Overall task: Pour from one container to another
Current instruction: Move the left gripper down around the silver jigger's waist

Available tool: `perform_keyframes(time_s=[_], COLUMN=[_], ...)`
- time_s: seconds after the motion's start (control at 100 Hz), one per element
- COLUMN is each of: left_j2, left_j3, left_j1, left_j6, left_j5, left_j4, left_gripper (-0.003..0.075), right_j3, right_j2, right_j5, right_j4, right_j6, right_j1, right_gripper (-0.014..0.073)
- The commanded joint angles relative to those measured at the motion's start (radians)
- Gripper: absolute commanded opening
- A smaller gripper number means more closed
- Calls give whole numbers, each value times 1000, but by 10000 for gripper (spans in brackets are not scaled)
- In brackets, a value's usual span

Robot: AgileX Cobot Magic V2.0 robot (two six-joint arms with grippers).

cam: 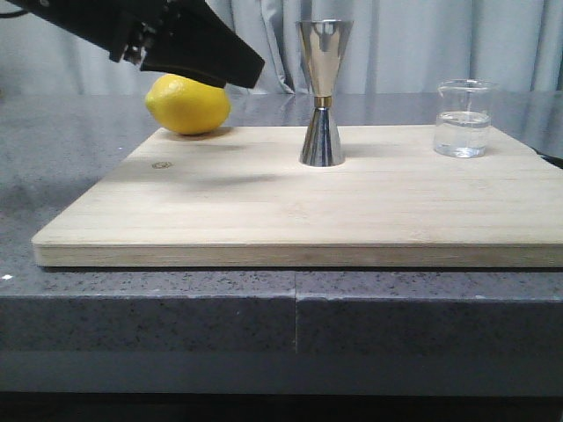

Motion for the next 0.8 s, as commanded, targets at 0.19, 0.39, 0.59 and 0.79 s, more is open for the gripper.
perform_keyframes(time_s=[0.19,0.39,0.59,0.79], left_j2=[66,106,139,144], left_j3=[-29,-29,-35,-72], left_j1=[-29,-83,-108,-121], left_j6=[233,330,420,422], left_j5=[99,66,44,42], left_j4=[-282,-338,-420,-420], left_gripper=[603,596,553,545], right_j3=[-35,-35,-35,-35], right_j2=[-8,-8,-8,-7], right_j5=[-82,-96,-98,-100], right_j4=[-2,-2,-2,-2], right_j6=[-8,-8,-8,-8], right_j1=[-3,-3,-3,-3], right_gripper=[482,482,482,482])
